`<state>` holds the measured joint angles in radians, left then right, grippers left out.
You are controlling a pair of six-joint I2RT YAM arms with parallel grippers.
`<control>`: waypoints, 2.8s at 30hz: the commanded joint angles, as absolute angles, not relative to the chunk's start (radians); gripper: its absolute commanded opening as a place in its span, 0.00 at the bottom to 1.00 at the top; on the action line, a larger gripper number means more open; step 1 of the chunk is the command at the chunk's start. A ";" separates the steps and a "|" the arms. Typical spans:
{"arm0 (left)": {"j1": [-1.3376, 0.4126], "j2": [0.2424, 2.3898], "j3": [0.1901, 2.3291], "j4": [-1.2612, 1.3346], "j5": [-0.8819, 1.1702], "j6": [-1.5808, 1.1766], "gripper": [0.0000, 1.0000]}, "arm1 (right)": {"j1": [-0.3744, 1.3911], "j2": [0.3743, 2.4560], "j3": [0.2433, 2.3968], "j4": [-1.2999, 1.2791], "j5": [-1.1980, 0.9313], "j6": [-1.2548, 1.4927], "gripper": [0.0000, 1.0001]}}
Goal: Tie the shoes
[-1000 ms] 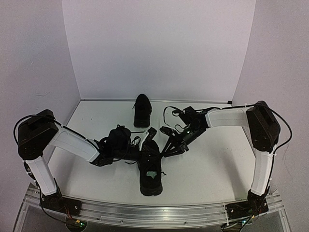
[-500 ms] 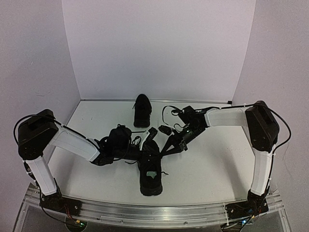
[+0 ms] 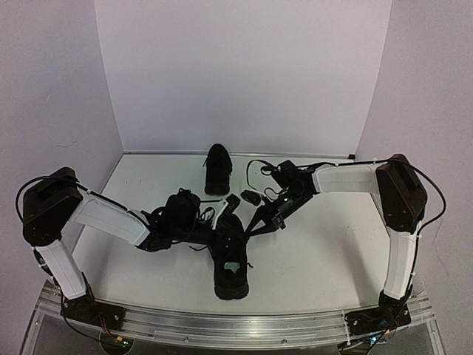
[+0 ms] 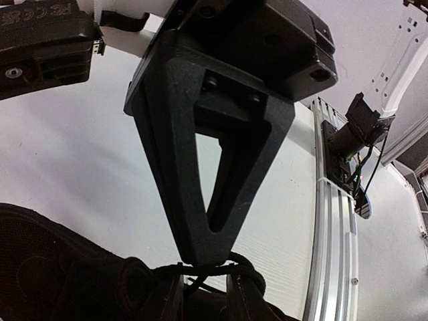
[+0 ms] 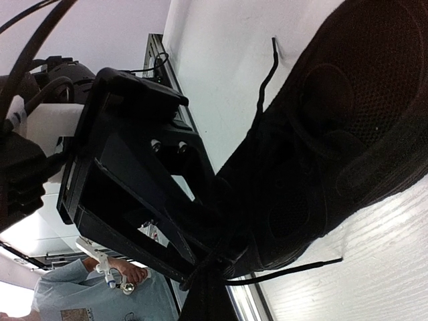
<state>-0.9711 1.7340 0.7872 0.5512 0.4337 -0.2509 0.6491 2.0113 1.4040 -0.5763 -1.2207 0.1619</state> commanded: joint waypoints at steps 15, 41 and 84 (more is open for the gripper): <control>-0.925 1.430 0.790 0.201 0.383 -0.133 0.35 | 0.679 2.003 1.491 -0.565 -1.193 0.153 0.00; -0.907 1.499 0.868 0.202 0.362 -0.179 0.05 | 0.709 2.001 1.511 -0.568 -1.156 0.161 0.00; -0.844 1.470 0.756 0.090 -0.004 -0.373 0.00 | 0.614 1.772 1.211 -0.616 -0.869 0.186 0.00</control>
